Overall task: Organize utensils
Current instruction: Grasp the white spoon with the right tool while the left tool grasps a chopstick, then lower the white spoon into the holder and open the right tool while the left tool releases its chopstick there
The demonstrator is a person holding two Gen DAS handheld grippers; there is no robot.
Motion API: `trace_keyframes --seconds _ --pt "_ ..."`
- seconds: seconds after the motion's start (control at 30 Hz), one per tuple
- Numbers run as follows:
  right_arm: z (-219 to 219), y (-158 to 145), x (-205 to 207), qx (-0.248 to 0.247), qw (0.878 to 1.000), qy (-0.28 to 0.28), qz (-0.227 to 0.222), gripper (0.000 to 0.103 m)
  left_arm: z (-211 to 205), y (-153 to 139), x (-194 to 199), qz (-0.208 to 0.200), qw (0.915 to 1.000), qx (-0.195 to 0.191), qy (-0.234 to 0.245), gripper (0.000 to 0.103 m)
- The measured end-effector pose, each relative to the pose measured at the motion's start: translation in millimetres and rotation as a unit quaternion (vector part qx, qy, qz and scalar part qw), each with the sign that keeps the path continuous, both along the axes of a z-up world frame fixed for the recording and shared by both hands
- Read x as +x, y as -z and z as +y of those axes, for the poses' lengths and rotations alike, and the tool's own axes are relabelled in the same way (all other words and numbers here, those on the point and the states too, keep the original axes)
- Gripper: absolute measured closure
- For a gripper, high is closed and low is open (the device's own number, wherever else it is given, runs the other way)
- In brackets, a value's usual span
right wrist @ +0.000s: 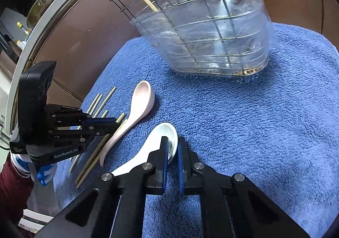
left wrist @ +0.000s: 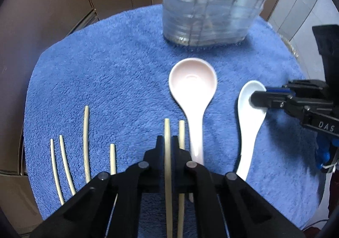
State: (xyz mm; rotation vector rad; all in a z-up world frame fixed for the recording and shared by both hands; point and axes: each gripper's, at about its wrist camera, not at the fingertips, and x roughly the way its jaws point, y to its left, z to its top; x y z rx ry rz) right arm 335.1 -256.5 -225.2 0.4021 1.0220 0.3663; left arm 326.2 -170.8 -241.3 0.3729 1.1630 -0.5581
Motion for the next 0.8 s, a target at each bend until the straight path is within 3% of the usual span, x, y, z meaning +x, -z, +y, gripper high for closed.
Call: trace_keyframes --seconds 0.27,0.47,0.63,0.8 --pt "11 -38 -26 -0.034 0.998 0.010 -0.049 0.098 27 -41 -22 -0.073 0.9952 -0.053 -0.037 0.098" --pt "30 -72 -59 -0.079 0.993 0.013 -0.091 0.098 60 -79 -52 -0.137 0.9831 -0.100 -0.070 0.098" --pt "32 -94 -92 -0.108 0.987 0.022 -0.120 0.098 82 -118 -81 -0.193 0.9665 -0.141 -0.093 0.098" --pt "19 -130 -116 -0.142 0.975 0.044 -0.165 0.098 91 -166 -93 -0.252 0.9412 -0.190 -0.121 0.098"
